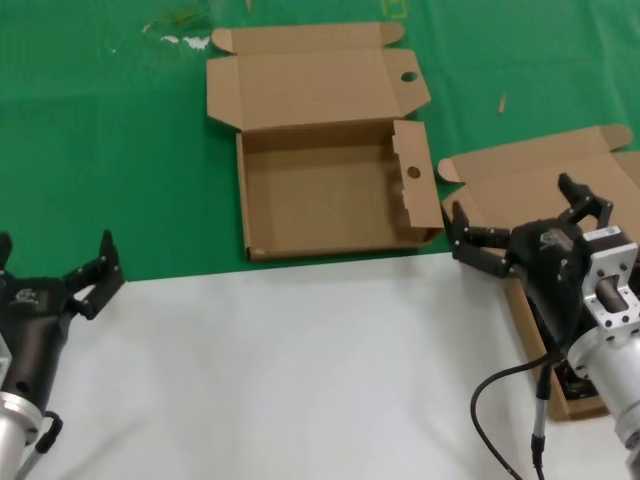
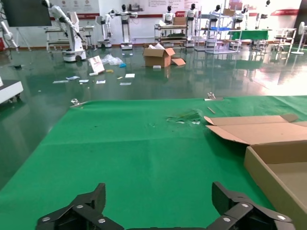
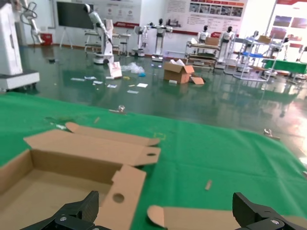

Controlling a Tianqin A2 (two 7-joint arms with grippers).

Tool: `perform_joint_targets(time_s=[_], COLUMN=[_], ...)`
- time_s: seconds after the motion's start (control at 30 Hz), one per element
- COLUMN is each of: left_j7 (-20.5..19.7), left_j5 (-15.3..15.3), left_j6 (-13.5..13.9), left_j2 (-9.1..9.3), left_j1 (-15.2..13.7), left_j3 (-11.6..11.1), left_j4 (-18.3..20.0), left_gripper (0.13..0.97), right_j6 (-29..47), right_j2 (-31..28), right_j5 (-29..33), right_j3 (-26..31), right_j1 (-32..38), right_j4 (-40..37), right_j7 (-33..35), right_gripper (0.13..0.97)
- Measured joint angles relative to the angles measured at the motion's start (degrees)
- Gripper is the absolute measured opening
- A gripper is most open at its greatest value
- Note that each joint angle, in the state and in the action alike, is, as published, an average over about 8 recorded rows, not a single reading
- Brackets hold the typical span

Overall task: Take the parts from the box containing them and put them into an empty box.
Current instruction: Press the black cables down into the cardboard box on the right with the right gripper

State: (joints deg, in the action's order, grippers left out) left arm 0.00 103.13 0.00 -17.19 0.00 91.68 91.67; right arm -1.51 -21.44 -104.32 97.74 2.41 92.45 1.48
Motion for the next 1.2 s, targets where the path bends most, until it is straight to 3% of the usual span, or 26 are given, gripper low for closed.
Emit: perform_joint_targets(time_s=[0.07,0.2,0.37,0.57,0.77,0.97,1.2], left_j7=[0.0,0.0,0.0,0.0,0.0,0.0,0.0], left_j5=[0.0,0.0,0.0,0.0,0.0,0.0,0.0], left_j6=[0.0,0.0,0.0,0.0,0.0,0.0,0.0], left_j2=[0.00,0.00,0.00,0.00,0.00,0.00,0.00], left_j1=[0.0,0.0,0.0,0.0,0.0,0.0,0.0], left_j3=[0.0,0.0,0.0,0.0,0.0,0.0,0.0], left_j4=[0.0,0.0,0.0,0.0,0.0,0.0,0.0], left_gripper=[0.848,0.768,0.689,0.527,0.406,0.295,0.198], right_j6=[-2.1,-5.7,-4.0,8.4,23.5,37.9,55.1], right_j2=[-2.8,-10.7,-22.3,-36.9,-48.9,-54.5,-55.3], right_j5=[-2.8,-10.9,-16.7,-7.4,1.8,4.7,5.3], right_j3=[2.8,9.0,14.2,18.1,27.1,37.0,45.0], right_j1=[0.5,2.2,4.6,10.6,23.7,37.0,49.2], right_j4=[0.8,3.6,7.6,11.0,11.4,9.4,5.1], right_j7=[0.8,3.9,6.1,-4.9,-13.6,-11.7,-2.9], right_gripper=[0.966,0.966,0.966,0.966,0.966,0.966,0.966])
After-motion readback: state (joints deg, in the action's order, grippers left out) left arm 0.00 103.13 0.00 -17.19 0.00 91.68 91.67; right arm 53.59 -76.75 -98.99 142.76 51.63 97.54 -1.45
